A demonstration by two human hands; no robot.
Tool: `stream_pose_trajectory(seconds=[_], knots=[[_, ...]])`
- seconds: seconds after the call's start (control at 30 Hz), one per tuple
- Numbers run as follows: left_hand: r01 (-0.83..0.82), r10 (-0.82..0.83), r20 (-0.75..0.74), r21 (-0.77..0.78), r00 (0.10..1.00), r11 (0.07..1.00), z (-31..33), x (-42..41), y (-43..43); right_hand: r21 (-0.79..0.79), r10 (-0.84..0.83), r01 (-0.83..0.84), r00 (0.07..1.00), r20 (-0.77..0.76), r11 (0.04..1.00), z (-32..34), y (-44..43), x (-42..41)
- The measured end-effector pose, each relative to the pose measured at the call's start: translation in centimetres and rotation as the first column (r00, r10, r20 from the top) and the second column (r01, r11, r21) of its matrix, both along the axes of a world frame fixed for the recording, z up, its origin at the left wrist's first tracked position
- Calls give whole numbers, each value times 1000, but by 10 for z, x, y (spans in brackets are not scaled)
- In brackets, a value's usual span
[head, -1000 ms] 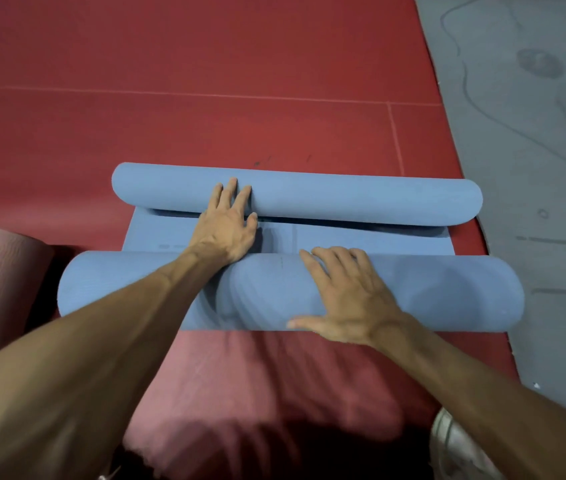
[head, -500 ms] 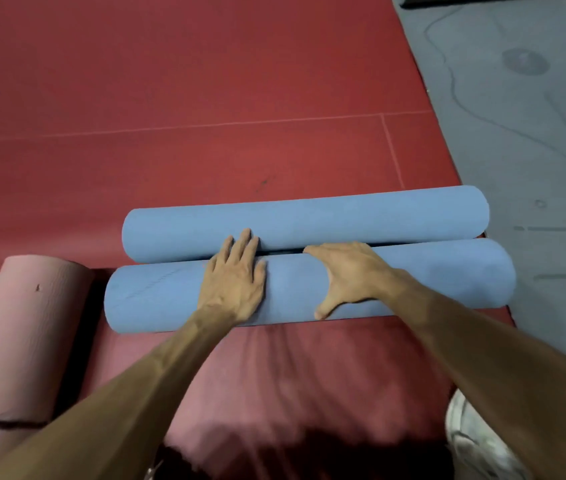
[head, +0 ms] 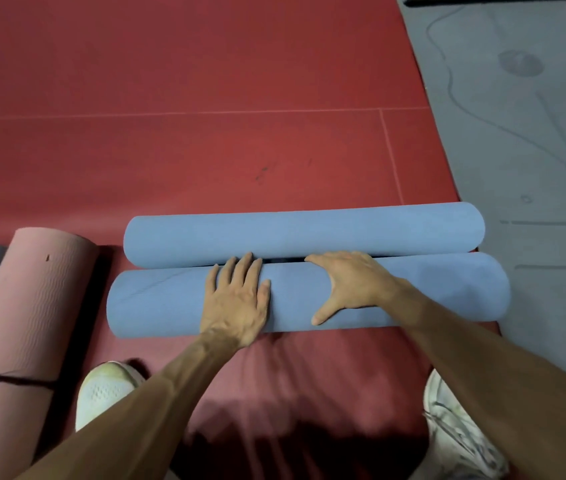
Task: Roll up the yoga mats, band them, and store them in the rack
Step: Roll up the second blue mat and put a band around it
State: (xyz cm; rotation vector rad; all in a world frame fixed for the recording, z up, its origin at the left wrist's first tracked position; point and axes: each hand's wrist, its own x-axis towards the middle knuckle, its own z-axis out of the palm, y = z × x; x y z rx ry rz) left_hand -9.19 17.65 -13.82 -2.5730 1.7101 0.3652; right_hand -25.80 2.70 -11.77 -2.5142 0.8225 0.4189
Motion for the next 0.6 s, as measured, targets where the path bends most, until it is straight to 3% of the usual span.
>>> stream_pose_trajectory(seconds=[0.13,0.3,0.6], knots=[[-11,11,5,-24,1000,1000,-2,7,-14,-153,11,3,996,93,988,-10,6,-12],[-58,56,-53,-39,997,998,-3,20,-39,-367,-18,128,957,289,922,-28,16,-20],[-73,79,-156,46,985,996,2,45,-81,-528,-35,84,994,103,845,-44,27,-19]])
